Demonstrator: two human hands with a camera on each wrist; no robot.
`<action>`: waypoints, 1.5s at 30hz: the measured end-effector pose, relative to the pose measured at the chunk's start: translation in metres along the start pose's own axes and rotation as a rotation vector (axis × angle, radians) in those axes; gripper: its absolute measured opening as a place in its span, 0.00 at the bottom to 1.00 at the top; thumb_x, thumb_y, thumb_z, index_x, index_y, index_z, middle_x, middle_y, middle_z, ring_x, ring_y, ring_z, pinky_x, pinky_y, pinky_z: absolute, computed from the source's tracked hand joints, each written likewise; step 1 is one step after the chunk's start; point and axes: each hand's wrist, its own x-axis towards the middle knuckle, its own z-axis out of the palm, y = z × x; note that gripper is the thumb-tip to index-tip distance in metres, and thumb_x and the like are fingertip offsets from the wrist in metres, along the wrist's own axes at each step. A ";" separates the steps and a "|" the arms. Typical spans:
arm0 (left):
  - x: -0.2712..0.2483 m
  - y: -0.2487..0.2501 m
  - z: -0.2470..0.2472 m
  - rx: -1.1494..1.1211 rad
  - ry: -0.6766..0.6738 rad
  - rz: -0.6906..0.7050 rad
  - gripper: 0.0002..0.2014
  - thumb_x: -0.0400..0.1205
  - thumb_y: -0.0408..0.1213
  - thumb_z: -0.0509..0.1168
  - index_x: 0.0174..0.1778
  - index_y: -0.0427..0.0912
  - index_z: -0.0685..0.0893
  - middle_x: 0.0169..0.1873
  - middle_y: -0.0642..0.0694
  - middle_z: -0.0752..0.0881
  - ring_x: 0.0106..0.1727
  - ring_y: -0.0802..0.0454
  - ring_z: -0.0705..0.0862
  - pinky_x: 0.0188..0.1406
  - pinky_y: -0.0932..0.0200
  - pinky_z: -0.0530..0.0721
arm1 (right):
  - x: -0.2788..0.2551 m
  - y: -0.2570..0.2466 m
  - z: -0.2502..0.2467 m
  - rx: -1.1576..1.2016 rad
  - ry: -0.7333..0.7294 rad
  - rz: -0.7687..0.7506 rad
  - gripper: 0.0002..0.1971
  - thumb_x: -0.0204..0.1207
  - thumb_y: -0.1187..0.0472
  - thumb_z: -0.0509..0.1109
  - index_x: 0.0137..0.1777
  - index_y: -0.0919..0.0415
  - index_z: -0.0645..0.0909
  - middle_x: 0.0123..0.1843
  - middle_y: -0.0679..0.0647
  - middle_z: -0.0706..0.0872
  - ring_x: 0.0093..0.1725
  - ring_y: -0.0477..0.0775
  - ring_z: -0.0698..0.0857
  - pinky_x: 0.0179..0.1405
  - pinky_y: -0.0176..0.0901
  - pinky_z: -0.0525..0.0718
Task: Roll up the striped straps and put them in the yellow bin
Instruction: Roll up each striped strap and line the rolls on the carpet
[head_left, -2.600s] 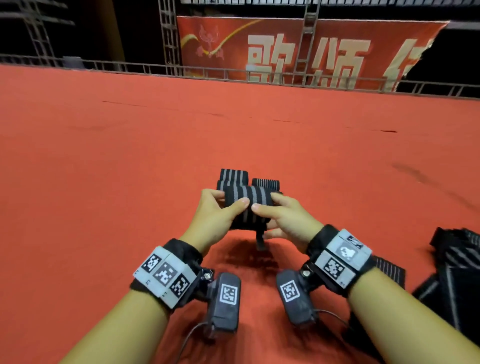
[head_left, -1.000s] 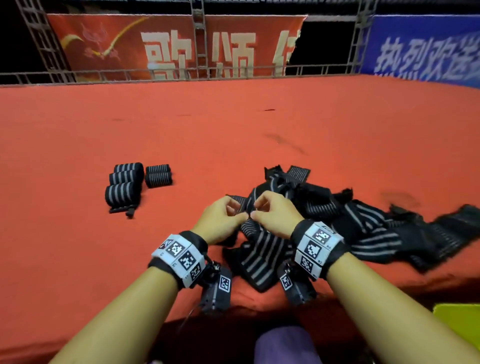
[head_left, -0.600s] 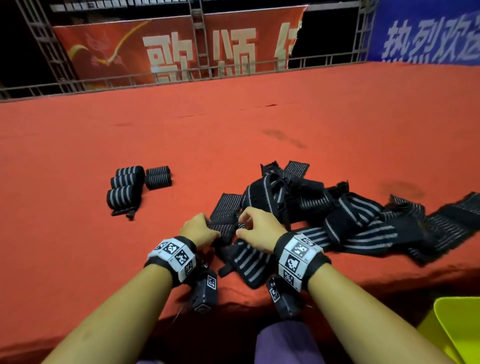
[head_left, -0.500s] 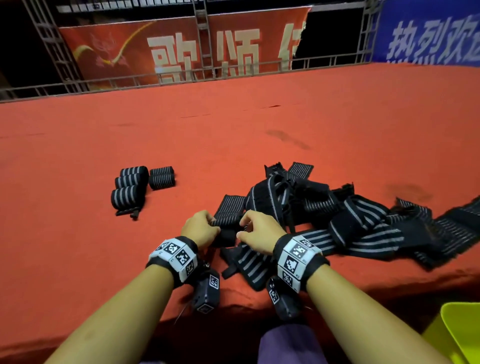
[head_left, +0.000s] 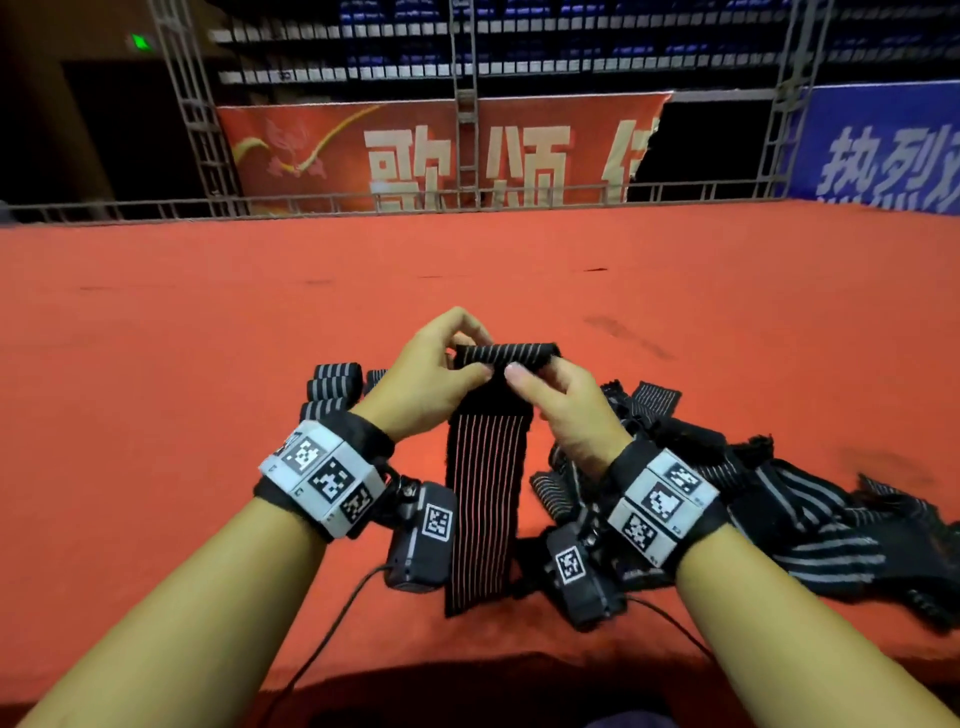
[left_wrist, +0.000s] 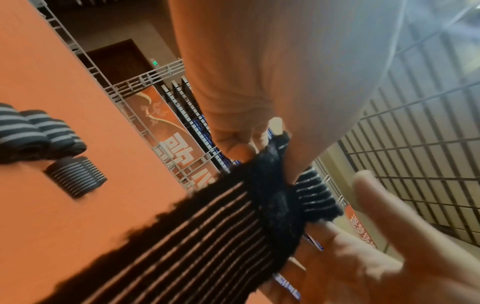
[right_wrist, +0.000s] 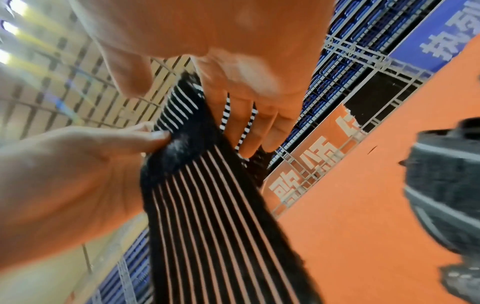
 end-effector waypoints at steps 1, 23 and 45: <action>-0.003 0.002 -0.006 -0.003 -0.007 0.012 0.14 0.79 0.24 0.67 0.45 0.50 0.76 0.40 0.48 0.79 0.34 0.51 0.79 0.32 0.57 0.79 | 0.003 -0.013 0.004 0.047 0.005 0.007 0.06 0.82 0.59 0.67 0.47 0.59 0.84 0.42 0.50 0.88 0.39 0.39 0.87 0.40 0.30 0.82; -0.034 0.013 -0.037 -0.381 0.016 0.040 0.10 0.84 0.29 0.65 0.60 0.43 0.82 0.52 0.49 0.89 0.54 0.54 0.87 0.54 0.56 0.85 | -0.003 -0.065 0.024 0.037 -0.116 0.024 0.05 0.81 0.60 0.68 0.47 0.61 0.79 0.38 0.51 0.86 0.35 0.48 0.85 0.31 0.39 0.84; -0.037 0.069 -0.013 -0.269 0.085 0.293 0.12 0.85 0.40 0.61 0.63 0.50 0.81 0.47 0.61 0.88 0.50 0.62 0.85 0.50 0.64 0.83 | -0.013 -0.120 0.008 0.165 -0.091 -0.057 0.13 0.63 0.68 0.64 0.49 0.63 0.78 0.33 0.56 0.86 0.32 0.54 0.84 0.34 0.45 0.83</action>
